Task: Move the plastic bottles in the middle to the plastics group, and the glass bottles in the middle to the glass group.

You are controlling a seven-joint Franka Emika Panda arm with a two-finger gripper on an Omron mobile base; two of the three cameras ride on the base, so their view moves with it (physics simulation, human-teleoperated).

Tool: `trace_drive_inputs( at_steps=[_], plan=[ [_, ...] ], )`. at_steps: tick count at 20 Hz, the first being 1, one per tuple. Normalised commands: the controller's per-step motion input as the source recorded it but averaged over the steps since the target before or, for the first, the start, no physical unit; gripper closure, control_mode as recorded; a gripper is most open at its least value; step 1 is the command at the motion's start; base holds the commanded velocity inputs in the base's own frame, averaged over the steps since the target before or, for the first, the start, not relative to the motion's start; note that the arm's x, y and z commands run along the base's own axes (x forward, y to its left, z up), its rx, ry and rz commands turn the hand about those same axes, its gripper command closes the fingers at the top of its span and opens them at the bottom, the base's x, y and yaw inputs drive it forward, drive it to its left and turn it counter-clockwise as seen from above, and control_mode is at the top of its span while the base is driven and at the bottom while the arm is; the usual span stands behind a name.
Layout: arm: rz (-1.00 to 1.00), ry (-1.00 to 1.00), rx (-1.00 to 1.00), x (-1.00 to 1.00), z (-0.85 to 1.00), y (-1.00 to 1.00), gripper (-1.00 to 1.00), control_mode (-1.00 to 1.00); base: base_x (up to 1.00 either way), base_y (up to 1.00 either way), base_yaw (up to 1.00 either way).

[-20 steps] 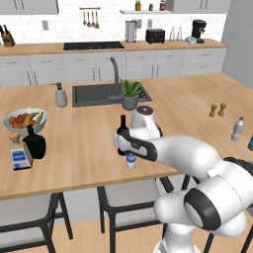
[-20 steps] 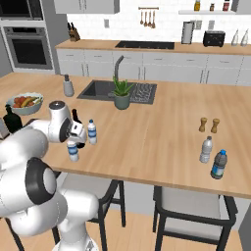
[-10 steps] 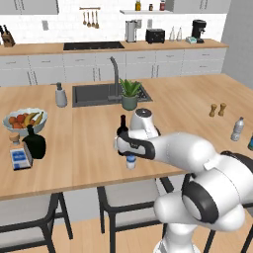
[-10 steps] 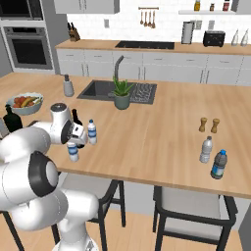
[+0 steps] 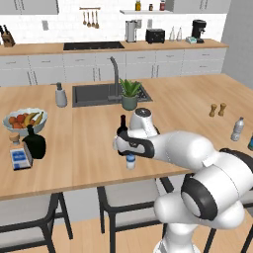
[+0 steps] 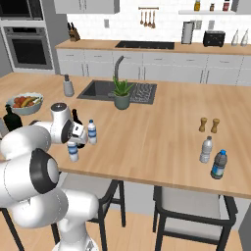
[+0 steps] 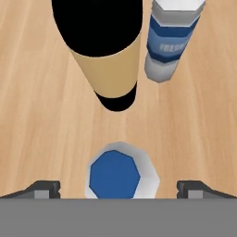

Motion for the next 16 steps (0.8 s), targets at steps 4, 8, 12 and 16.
trace_drive_inputs(
  at_steps=[4, 8, 12, 16],
  plan=[
    [0.0, 0.0, 0.0, 0.0, 0.0, 0.0, -1.0, -1.0, 0.0, 0.0, 0.0],
    [0.0, 0.0, 0.0, 0.0, 0.0, 0.0, 1.0, -1.0, 0.0, 0.0, 0.0],
    [0.0, 0.0, 0.0, 0.0, 0.0, 0.0, 1.0, -1.0, 0.0, 0.0, 0.0],
    [-0.01, 0.0, 0.0, -0.19, 0.01, -0.13, 1.0, -1.0, 0.0, 0.0, 0.0]
  ],
)
